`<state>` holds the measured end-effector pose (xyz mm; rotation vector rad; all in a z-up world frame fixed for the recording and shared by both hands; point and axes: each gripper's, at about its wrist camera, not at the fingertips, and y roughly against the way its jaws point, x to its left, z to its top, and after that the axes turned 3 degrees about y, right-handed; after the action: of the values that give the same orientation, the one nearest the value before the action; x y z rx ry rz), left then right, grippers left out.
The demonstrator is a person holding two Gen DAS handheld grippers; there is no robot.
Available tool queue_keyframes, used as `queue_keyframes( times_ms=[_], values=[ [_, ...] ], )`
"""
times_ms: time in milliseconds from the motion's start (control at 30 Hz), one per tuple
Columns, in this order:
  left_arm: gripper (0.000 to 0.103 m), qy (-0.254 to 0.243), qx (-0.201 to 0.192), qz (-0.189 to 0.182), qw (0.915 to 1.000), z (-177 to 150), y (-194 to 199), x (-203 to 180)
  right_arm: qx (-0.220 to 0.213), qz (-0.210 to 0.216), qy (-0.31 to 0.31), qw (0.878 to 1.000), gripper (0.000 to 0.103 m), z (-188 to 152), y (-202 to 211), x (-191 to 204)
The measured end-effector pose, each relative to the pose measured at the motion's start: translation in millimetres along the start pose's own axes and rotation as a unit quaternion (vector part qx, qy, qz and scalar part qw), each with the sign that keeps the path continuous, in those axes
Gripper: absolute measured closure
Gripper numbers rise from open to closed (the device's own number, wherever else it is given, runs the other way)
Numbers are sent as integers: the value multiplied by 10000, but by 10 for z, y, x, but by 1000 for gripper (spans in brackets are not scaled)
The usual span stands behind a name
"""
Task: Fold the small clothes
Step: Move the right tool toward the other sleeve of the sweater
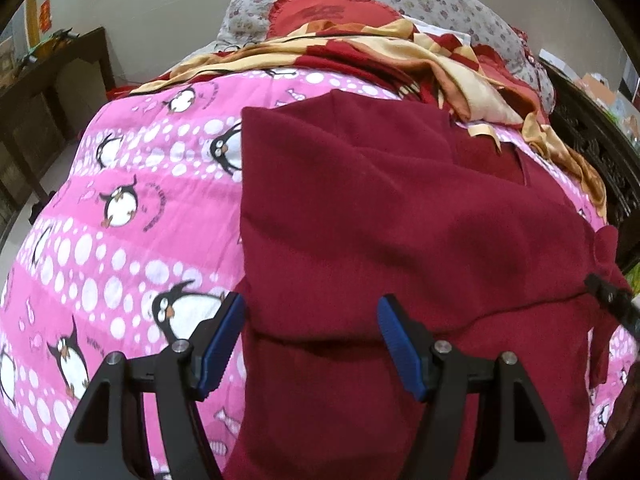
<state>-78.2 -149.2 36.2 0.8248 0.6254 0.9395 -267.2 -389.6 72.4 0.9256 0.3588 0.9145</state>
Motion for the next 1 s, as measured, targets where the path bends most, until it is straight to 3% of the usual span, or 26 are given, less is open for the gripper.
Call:
queue_keyframes(
  times_ms=[167,467,900,1000],
  values=[
    [31,52,70,-22,10000,-165,65,25,37,303,19,9995,52,-294,150,64],
    [31,91,108,20,9999,-382,176,76,395,386,-153,9984,52,-719,166,94],
    [28,35,124,164,9998,-629,171,37,515,244,127,9983,52,-998,212,121],
    [26,64,124,172,9998,-659,141,40,436,256,162,9986,47,-1034,199,127]
  ],
)
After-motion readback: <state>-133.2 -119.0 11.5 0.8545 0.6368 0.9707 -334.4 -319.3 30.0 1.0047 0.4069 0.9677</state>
